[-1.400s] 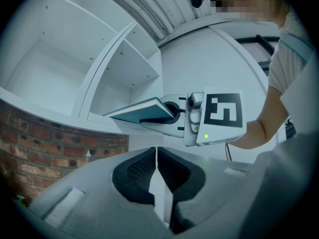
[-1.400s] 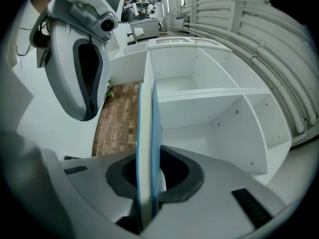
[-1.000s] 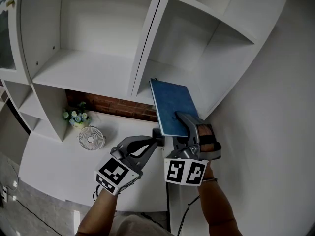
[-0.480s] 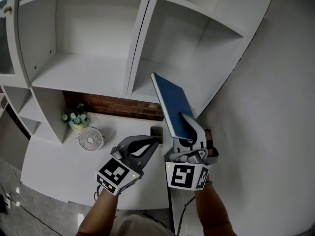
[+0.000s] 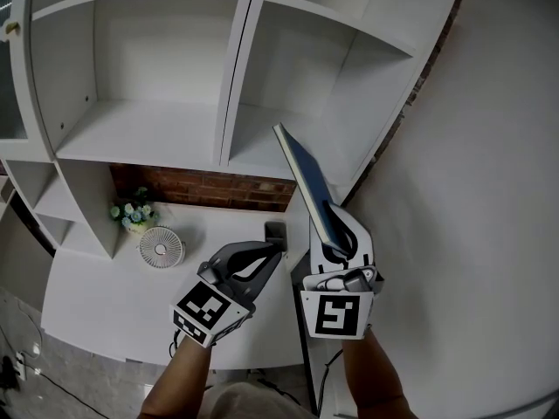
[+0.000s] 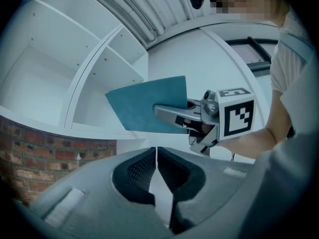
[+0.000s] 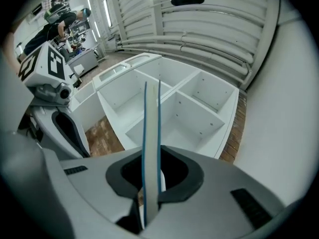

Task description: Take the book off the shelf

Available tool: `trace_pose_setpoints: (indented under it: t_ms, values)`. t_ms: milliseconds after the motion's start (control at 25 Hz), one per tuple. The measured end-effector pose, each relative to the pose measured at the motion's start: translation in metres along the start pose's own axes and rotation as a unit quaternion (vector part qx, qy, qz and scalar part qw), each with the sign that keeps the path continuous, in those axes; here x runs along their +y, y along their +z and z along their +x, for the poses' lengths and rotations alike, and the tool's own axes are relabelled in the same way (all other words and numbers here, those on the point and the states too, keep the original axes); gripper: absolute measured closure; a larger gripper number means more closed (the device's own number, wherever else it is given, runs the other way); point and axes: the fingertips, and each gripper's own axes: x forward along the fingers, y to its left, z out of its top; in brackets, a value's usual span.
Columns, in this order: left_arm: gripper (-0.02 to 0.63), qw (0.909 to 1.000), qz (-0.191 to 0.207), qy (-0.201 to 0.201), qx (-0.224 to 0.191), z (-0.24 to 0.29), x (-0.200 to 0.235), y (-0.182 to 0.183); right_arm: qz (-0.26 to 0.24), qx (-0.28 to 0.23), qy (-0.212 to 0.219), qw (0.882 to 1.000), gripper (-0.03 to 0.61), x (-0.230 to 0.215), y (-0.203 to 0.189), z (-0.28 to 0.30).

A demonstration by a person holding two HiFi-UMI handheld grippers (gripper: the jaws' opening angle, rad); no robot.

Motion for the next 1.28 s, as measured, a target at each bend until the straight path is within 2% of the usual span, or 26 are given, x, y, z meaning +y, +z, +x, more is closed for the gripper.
trace_pose_setpoints:
  t_ms: [320,520,760,960,1280]
  values:
    - [0.603,1.0000,0.000,-0.009,-0.003,-0.007,-0.012,0.004,0.059,-0.021,-0.006,0.998,0.526,-0.002,0.015,-0.020]
    - [0.603,0.9999,0.002,-0.013,-0.001,-0.014,-0.020,0.004,0.121,-0.034,-0.004,0.992,0.526,0.002,0.020,-0.033]
    - [0.603,0.9999,0.004,-0.012,0.004,-0.027,-0.025,0.004,0.169,-0.034,0.003,0.985,0.526,0.014,0.023,-0.048]
    - [0.603,0.9999,0.004,-0.006,0.009,-0.042,-0.028,0.002,0.229,-0.042,0.030,0.972,0.526,0.031,0.024,-0.058]
    - [0.603,0.9996,0.007,0.005,0.026,-0.074,-0.032,-0.005,0.331,-0.043,0.070,0.940,0.526,0.067,0.021,-0.069]
